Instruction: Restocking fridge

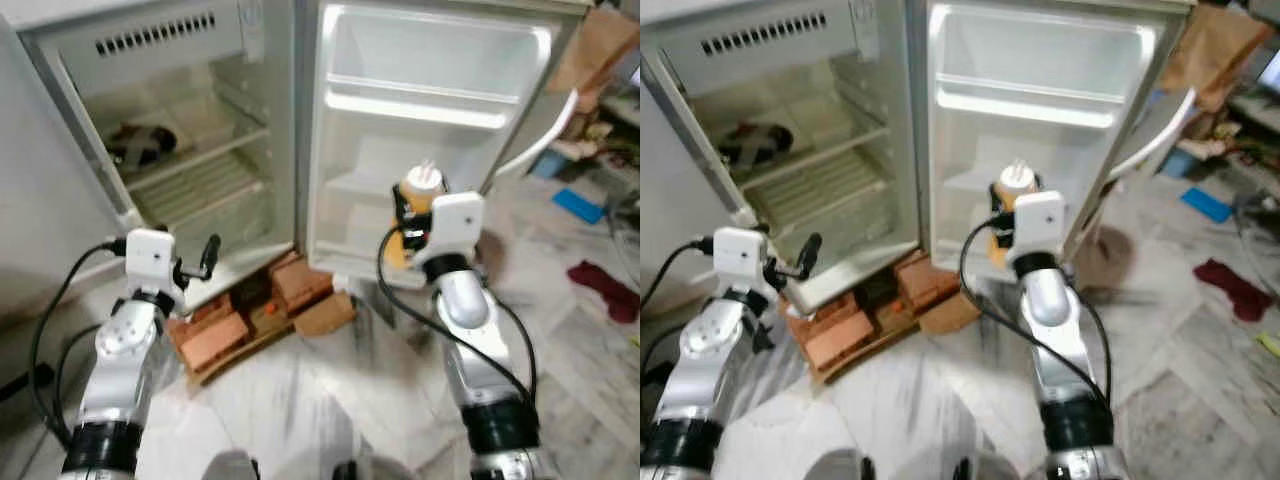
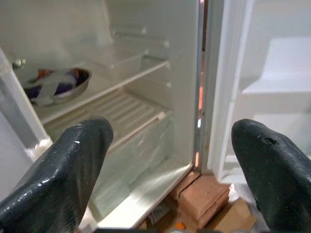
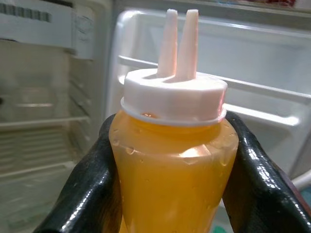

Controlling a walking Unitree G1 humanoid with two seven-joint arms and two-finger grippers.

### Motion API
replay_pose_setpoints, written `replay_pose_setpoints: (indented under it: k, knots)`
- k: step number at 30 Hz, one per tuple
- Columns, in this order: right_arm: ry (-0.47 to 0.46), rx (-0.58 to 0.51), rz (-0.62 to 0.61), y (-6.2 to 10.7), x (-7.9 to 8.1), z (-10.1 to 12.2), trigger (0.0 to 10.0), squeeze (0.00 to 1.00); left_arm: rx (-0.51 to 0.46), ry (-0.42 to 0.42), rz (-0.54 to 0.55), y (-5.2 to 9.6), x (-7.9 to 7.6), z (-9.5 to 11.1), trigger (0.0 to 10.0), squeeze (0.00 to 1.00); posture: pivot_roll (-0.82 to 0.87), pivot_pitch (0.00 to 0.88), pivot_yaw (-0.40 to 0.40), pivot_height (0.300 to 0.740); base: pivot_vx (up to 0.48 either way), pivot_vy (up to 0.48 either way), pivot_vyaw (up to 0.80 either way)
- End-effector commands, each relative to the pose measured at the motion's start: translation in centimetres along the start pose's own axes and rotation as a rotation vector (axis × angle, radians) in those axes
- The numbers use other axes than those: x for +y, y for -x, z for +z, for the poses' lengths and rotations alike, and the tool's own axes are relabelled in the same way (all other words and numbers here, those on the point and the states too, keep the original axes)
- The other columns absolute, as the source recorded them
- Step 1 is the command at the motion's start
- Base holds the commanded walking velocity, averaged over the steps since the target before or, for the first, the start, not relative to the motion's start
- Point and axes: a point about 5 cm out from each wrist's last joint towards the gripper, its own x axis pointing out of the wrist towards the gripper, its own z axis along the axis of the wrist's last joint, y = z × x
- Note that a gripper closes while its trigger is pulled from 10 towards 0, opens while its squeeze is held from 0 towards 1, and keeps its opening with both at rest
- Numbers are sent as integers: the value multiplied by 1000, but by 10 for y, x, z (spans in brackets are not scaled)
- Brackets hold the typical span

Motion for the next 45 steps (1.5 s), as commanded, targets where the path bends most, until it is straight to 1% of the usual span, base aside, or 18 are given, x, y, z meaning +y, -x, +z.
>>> replay_pose_setpoints:
  k: [1, 2, 5, 6, 8, 13, 15, 16, 19, 25, 30, 40, 45]
  knots:
    - [6, -1, -15, 1, -4, 1, 10000, 0, 4, 9, -14, 2, -1, -1, 10000, 0, 7, 48, -42, 740, 0, 0, -638]
    - [13, 2, -22, 4, -7, -1, 10000, 0, 11, 13, -13, 6, -2, -4, 10000, 0, -4, 50, -37, 740, 0, 0, -669]
    - [15, 6, -31, 6, -9, -2, 10000, 0, 19, 14, -18, 10, -4, -8, 10000, 0, -4, 50, -37, 740, 180, 0, -598]
    - [17, 17, -41, 10, -13, -5, 10000, 0, 30, 26, -33, 15, -8, -12, 10000, 0, -7, 60, -45, 740, 405, 0, 0]
    - [19, 27, -44, 13, -15, -7, 10000, 0, 33, 42, -39, 17, -11, -14, 10000, 0, -6, 60, -48, 740, 403, 131, 0]
    - [19, 14, -13, 7, -8, -3, 10000, 0, 23, 33, -40, 14, -11, -11, 10000, 0, -5, 71, -54, 740, 391, 277, 0]
    - [18, 14, -15, 7, -8, -3, 10000, 0, 19, 32, -39, 14, -11, -10, 10000, 0, -2, 70, -56, 740, 384, 287, 0]
    - [31, 17, -31, 6, -9, -3, 10000, 0, 17, 32, -41, 13, -10, -9, 10000, 0, -2, 70, -56, 740, 382, 289, 0]
    - [29, 25, -9, 7, -7, -5, 10000, 0, 15, 30, -49, 14, -10, -8, 10000, 0, 4, 73, -51, 740, 384, 287, 0]
    - [27, 31, -18, 10, -8, -7, 10000, 0, 20, 21, -49, 14, -9, -8, 10000, 0, 5, 71, -47, 740, 339, 191, 0]
    - [27, 51, -26, 11, -7, -9, 10000, 0, 26, 20, -50, 16, -12, -9, 10000, 0, 2, 78, -47, 740, 0, 0, 0]
    - [33, 56, -33, 10, -10, -9, 10000, 0, 7, 31, -80, 18, -17, -6, 10000, 0, 2, 80, -51, 740, 0, 0, -800]
    - [32, 56, -30, 10, -9, -9, 10000, 0, -2, 36, -91, 19, -19, -5, 10000, 0, -1, 78, -53, 740, 303, 0, -714]
